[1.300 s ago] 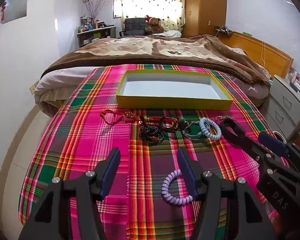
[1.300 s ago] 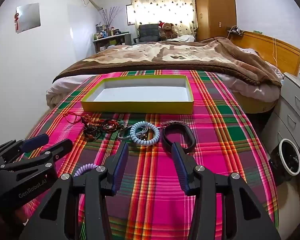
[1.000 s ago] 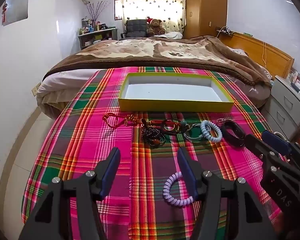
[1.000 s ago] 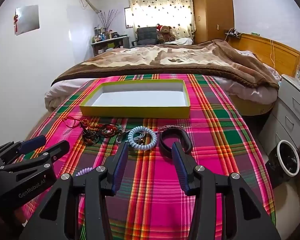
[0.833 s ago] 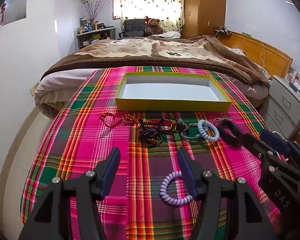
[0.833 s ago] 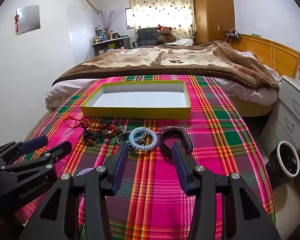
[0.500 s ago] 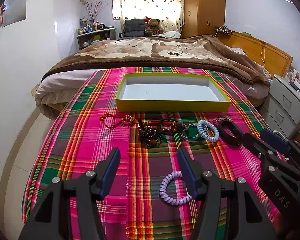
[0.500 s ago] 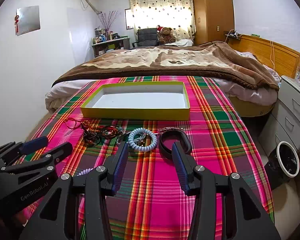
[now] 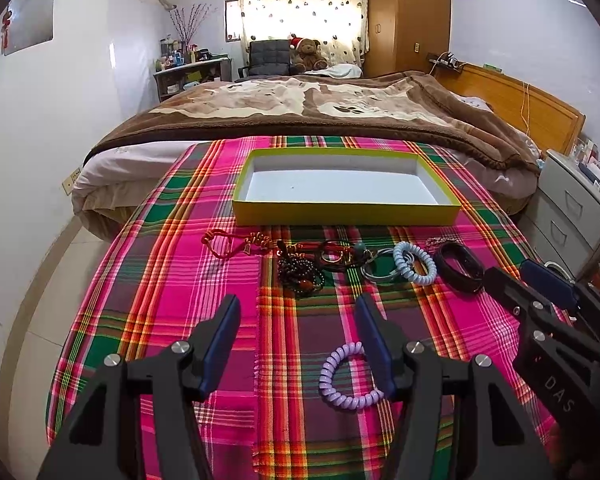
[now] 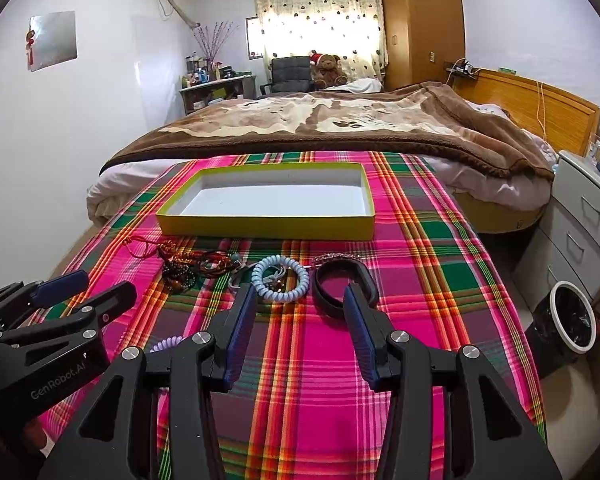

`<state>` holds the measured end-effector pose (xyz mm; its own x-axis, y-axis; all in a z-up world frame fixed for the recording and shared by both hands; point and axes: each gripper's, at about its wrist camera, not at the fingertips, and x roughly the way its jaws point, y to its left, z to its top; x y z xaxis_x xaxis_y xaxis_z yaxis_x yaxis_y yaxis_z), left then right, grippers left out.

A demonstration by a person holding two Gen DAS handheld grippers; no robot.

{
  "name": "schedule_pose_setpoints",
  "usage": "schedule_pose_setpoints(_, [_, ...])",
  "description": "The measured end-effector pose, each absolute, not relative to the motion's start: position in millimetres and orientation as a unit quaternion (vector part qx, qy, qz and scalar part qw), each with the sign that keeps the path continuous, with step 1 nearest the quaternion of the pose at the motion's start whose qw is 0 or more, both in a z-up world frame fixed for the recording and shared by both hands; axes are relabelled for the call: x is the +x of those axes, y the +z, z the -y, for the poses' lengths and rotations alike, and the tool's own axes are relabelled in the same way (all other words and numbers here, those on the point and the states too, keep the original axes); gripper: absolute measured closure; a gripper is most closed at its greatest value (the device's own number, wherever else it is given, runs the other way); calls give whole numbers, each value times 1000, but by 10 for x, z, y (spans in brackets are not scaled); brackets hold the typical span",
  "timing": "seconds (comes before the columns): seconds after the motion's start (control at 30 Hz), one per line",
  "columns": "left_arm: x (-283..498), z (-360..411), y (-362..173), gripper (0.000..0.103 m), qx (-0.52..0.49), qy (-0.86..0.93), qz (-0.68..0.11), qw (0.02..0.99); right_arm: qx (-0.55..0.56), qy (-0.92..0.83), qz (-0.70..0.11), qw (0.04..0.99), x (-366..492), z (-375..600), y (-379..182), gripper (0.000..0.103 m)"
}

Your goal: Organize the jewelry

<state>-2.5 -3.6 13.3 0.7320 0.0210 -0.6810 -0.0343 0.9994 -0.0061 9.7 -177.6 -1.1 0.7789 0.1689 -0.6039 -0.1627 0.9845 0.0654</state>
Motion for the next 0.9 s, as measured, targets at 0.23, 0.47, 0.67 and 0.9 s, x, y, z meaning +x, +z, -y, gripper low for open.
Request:
schedule_pose_setpoints(0.23, [-33, 38, 143, 42, -11, 15, -363, 932, 4, 90, -320, 943, 75, 1774, -9, 57])
schedule_pose_setpoints(0.47, [-36, 37, 139, 42, -13, 15, -368, 930, 4, 90, -321, 943, 68, 1777, -11, 57])
schedule_pose_setpoints(0.67, [-38, 39, 147, 42, -12, 14, -367, 930, 5, 90, -321, 943, 71, 1770, -8, 57])
schedule_pose_setpoints(0.9, [-31, 40, 152, 42, -17, 13, -367, 930, 4, 90, -322, 943, 78, 1770, -8, 57])
